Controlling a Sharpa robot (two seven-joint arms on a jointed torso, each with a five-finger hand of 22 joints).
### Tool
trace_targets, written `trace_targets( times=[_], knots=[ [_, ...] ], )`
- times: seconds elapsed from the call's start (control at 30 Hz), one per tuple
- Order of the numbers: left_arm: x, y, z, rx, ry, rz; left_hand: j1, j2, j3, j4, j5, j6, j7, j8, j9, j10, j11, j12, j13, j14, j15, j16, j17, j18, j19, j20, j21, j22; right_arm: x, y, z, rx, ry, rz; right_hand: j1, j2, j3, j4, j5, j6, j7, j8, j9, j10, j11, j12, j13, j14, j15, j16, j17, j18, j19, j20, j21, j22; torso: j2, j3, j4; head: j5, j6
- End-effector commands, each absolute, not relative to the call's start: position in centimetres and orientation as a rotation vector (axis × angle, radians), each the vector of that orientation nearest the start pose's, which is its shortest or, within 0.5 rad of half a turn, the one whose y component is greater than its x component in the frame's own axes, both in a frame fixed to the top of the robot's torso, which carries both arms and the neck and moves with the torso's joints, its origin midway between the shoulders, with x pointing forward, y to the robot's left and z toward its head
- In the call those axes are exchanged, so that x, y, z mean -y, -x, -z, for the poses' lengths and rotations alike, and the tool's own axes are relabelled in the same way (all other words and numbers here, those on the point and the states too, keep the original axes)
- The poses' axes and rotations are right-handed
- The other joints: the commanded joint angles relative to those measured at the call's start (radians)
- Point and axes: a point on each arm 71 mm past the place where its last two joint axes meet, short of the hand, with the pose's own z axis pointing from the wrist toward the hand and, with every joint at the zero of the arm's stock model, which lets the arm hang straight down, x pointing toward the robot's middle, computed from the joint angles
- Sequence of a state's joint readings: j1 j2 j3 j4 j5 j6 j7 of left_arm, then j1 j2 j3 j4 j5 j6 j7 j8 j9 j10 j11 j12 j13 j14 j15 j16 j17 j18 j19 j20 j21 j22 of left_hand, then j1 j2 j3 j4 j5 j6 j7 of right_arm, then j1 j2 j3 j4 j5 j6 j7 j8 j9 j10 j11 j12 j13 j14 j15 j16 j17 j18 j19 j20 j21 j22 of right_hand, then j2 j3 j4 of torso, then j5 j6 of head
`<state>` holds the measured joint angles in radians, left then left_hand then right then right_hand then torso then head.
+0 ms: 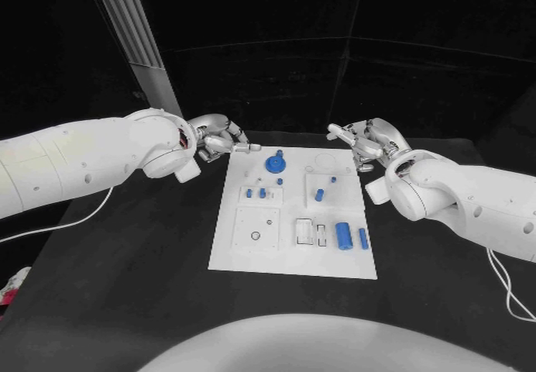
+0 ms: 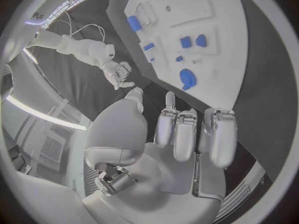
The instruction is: Assemble the parts on the task board
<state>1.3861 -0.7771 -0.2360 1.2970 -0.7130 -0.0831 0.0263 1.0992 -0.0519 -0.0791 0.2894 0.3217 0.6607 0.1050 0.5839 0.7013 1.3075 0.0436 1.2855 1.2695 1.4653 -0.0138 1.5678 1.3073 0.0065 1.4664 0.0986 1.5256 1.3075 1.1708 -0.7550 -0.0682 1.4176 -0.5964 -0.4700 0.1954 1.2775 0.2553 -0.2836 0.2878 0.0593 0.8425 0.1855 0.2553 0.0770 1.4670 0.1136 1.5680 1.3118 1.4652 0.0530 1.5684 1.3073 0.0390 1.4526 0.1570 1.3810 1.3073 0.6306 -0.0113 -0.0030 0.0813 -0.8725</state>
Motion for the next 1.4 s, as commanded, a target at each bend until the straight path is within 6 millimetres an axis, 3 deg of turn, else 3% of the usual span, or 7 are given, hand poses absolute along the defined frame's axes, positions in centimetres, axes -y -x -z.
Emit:
trace_targets(
  times=[0.03, 0.17, 0.33, 0.47, 0.67, 0.97, 1.4],
  knots=[
    [-23.5, -53.3, 16.2, -1.627, 0.411, 1.129, 0.056, 0.009, -0.001, -0.002, 0.031, 0.008, 0.008, -0.002, -0.038, -0.334, 0.008, -0.412, -0.317, 0.106, 0.011, 0.003, 0.263, 0.014, 0.041, 0.01, -0.013, 0.236, 18.9, -49.8, 20.0, -1.552, -0.45, -1.092, 0.018, 0.001, -0.007, 0.0, 0.007, 0.002, -0.006, 0.005, -0.001, 0.073, -0.009, -0.02, 0.234, 0.106, -0.009, 0.002, 0.263, 0.013, -0.008, -0.003, -0.007, 0.179, 0.003, -0.0011, 0.0001, -0.001, 0.0],
    [-23.2, -53.3, 15.8, -1.544, 0.387, 1.173, 0.131, 0.012, 0.0, 0.001, 0.046, 0.003, 0.026, -0.023, -0.091, -0.428, 0.026, -0.585, -0.474, 0.106, 0.026, 0.003, 0.263, 0.018, 0.027, 0.019, -0.025, 0.231, 18.6, -49.9, 19.9, -1.544, -0.428, -1.095, 0.029, 0.0, -0.011, 0.001, 0.007, 0.005, -0.009, 0.008, -0.002, 0.049, -0.012, -0.039, 0.212, 0.106, -0.012, 0.002, 0.263, 0.013, -0.008, -0.006, -0.008, 0.179, 0.002, -0.0015, -0.0026, 0.0, 0.0],
    [-22.3, -53.1, 15.8, -1.471, 0.34, 1.229, 0.294, -0.007, 0.013, -0.014, 0.047, 0.02, 0.053, -0.095, -0.197, -0.504, 0.059, -0.771, -0.687, 0.106, 0.052, 0.003, 0.263, -0.002, 0.091, 0.04, 0.033, 0.258, 18.4, -49.9, 19.8, -1.536, -0.415, -1.096, 0.032, 0.0, -0.012, 0.001, 0.007, 0.006, -0.01, 0.008, -0.002, 0.044, -0.013, -0.044, 0.207, 0.106, -0.013, 0.002, 0.263, 0.013, -0.008, -0.007, -0.009, 0.178, 0.003, -0.0018, -0.001, -0.002, 0.0],
    [-21.3, -53.1, 16.0, -1.422, 0.299, 1.253, 0.454, -0.027, 0.036, -0.009, -0.004, 0.123, 0.058, -0.226, -0.348, -0.475, 0.069, -0.881, -0.888, 0.106, 0.068, 0.003, 0.263, -0.007, 0.104, 0.05, 0.045, 0.263, 18.5, -50.0, 19.9, -1.531, -0.413, -1.091, 0.033, 0.0, -0.012, 0.001, 0.007, 0.006, -0.01, 0.008, -0.002, 0.042, -0.013, -0.045, 0.206, 0.106, -0.013, 0.002, 0.263, 0.013, -0.008, -0.008, -0.008, 0.179, 0.003, -0.0006, -0.0009, -0.002, 0.0],
    [-19.6, -53.4, 16.8, -1.437, 0.173, 1.233, 0.567, -0.038, 0.071, 0.0, -0.088, 0.236, 0.053, -0.328, -0.451, -0.408, 0.063, -0.946, -1.042, 0.106, 0.057, 0.003, 0.263, -0.007, 0.104, 0.046, 0.045, 0.263, 18.7, -50.2, 19.9, -1.528, -0.417, -1.083, 0.033, 0.0, -0.013, 0.001, 0.007, 0.006, -0.01, 0.008, -0.002, 0.042, -0.013, -0.045, 0.205, 0.106, -0.013, 0.002, 0.263, 0.012, -0.007, -0.008, -0.008, 0.179, 0.003, 0.0008, -0.0031, 0.003, 0.0],
    [-16.3, -52.8, 19.2, -1.507, -0.266, 1.084, 0.619, -0.026, 0.099, -0.001, -0.19, 0.302, 0.041, -0.395, -0.514, -0.375, 0.061, -0.993, -1.145, 0.106, 0.054, 0.003, 0.263, -0.007, 0.104, 0.046, 0.045, 0.263, 18.8, -50.3, 20.0, -1.527, -0.423, -1.078, 0.033, 0.001, -0.013, 0.001, 0.007, 0.006, -0.01, 0.008, -0.002, 0.042, -0.013, -0.045, 0.205, 0.106, -0.013, 0.002, 0.263, 0.013, -0.008, -0.008, -0.009, 0.179, 0.004, 0.0002, -0.002, 0.0, 0.0],
    [-14.2, -52.3, 21.5, -1.617, -0.585, 0.885, 0.615, -0.015, 0.101, -0.001, -0.269, 0.304, 0.036, -0.445, -0.554, -0.356, 0.061, -1.01, -1.199, 0.106, 0.055, 0.003, 0.263, -0.007, 0.104, 0.046, 0.045, 0.263, 18.9, -50.3, 20.0, -1.527, -0.428, -1.076, 0.034, 0.002, -0.013, 0.002, 0.008, 0.005, -0.01, 0.007, -0.003, 0.043, -0.013, -0.045, 0.205, 0.106, -0.014, 0.002, 0.263, 0.013, -0.008, -0.008, -0.01, 0.178, 0.003, 0.0001, -0.002, -0.004, 0.0]
  ],
)
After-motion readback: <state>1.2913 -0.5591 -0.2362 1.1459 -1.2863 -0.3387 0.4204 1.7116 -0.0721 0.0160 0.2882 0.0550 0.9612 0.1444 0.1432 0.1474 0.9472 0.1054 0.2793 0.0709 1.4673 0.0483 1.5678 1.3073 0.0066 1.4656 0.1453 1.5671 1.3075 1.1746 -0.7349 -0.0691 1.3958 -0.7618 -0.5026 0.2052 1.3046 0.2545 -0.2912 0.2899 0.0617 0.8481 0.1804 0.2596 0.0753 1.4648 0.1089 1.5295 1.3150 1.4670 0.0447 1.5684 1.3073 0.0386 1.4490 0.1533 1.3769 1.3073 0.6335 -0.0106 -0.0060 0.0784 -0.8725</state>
